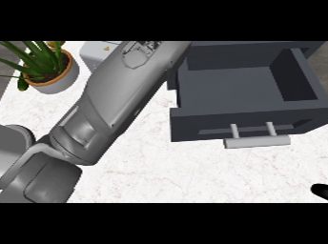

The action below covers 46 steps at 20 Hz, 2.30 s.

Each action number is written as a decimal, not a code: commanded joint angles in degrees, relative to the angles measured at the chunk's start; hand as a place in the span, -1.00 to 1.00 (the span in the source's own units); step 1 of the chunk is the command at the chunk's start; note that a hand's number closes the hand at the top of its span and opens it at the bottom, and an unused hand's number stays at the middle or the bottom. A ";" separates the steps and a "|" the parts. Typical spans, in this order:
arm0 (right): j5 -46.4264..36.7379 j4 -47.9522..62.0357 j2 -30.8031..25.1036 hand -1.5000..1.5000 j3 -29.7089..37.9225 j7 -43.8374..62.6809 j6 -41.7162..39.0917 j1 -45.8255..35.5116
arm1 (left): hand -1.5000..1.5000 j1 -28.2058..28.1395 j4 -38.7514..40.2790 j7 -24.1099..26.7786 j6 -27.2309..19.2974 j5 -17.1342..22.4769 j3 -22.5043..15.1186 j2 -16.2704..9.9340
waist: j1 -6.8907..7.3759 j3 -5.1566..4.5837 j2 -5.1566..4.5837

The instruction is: Pick up the can, place it into the drawer and close the drawer

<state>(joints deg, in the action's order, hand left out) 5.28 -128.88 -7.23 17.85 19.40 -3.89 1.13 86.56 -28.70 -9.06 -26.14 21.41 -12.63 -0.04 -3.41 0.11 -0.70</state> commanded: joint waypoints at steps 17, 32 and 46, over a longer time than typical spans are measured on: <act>-3.81 0.44 -3.09 -1.00 -3.26 -1.13 -2.17 -3.07 | -1.00 5.15 10.94 6.20 -11.13 7.44 -6.92 0.04 | -3.33 0.11 -1.01; -28.53 10.17 -11.76 -1.00 -13.50 -8.93 -2.65 -12.36 | -1.00 4.65 9.91 10.83 -11.62 14.91 -4.38 0.04 | -0.56 0.00 -0.97; -54.34 38.79 -9.31 -1.00 -26.88 -14.84 7.64 -23.82 | -1.00 6.42 13.24 10.51 -9.24 12.80 -4.43 -0.45 | 3.16 -0.07 -0.23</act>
<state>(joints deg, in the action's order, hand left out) -42.08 -96.17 -17.89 -5.40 4.01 1.05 -20.02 94.42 -16.13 0.23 -36.45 34.63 -17.64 -0.23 -0.92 0.10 -1.14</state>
